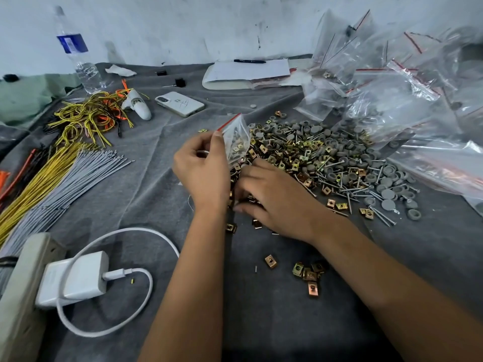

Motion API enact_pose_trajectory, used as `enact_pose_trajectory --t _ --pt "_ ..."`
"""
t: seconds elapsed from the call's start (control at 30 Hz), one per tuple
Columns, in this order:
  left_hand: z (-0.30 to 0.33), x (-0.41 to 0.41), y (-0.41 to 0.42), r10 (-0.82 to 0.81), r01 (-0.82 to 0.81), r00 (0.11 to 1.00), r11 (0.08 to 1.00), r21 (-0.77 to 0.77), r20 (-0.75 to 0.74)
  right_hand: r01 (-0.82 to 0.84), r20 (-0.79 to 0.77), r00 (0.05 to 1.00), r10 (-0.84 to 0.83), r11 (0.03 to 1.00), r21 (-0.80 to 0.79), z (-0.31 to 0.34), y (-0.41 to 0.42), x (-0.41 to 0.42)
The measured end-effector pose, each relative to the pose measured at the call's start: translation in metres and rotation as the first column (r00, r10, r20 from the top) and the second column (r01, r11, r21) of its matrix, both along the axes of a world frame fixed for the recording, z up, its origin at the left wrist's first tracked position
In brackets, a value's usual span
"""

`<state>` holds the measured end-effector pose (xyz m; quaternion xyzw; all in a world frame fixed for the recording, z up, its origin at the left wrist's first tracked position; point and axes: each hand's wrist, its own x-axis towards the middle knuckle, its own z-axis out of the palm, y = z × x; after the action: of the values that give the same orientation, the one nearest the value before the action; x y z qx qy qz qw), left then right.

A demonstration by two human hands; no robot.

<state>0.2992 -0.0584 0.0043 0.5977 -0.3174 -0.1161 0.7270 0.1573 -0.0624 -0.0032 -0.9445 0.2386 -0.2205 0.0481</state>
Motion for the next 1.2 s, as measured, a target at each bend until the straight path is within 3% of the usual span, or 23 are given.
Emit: enact_pose_trajectory --t 0.13,0.2,0.37,0.57,0.63,0.77,0.87,0.97,1.07,1.13,1.2 --pt "-0.002 -0.005 0.001 -0.060 0.055 0.986 0.998 0.034 0.154 0.161 0.424 0.896 -0.133 0.987 -0.030 0.006 -0.007 -0.007" --pt "-0.002 -0.011 0.003 -0.132 0.122 0.965 0.991 0.058 0.229 0.257 0.502 0.841 -0.201 0.965 -0.045 0.006 -0.014 -0.013" --pt "-0.003 -0.015 0.003 -0.180 0.161 0.936 0.983 0.086 0.303 0.291 0.495 0.835 -0.242 0.956 -0.024 0.001 -0.022 -0.016" --pt "-0.004 -0.007 -0.001 -0.070 0.066 0.991 0.997 0.034 0.118 0.336 0.624 0.715 -0.314 0.938 0.087 0.003 -0.022 -0.020" --pt "-0.003 -0.003 -0.001 -0.008 0.009 0.999 1.000 -0.015 0.040 0.322 0.553 0.775 -0.307 0.944 0.073 0.002 -0.020 -0.019" --pt "0.001 0.002 0.000 0.107 -0.121 0.987 0.985 -0.119 -0.123 0.177 0.249 0.954 -0.168 0.984 -0.013 -0.004 -0.014 -0.009" --pt "0.002 0.004 0.000 0.147 -0.172 0.974 0.975 -0.138 -0.172 0.139 0.048 0.990 -0.134 0.985 -0.106 -0.007 -0.010 0.004" --pt "0.003 0.003 -0.001 0.125 -0.148 0.979 0.979 -0.137 -0.160 0.166 -0.019 0.985 -0.169 0.982 -0.091 -0.006 -0.011 0.011" --pt "0.002 0.001 -0.001 0.108 -0.125 0.985 0.985 -0.122 -0.137 0.150 0.043 0.988 -0.147 0.985 -0.081 -0.006 -0.010 0.009" --pt "0.000 0.001 -0.001 0.069 -0.075 0.994 0.994 -0.080 -0.084 0.189 0.230 0.957 -0.177 0.982 -0.029 -0.005 -0.009 0.003" --pt "-0.001 -0.002 -0.001 -0.003 0.004 0.999 1.000 -0.022 0.042 0.304 0.456 0.850 -0.263 0.953 -0.018 -0.001 -0.014 -0.006"
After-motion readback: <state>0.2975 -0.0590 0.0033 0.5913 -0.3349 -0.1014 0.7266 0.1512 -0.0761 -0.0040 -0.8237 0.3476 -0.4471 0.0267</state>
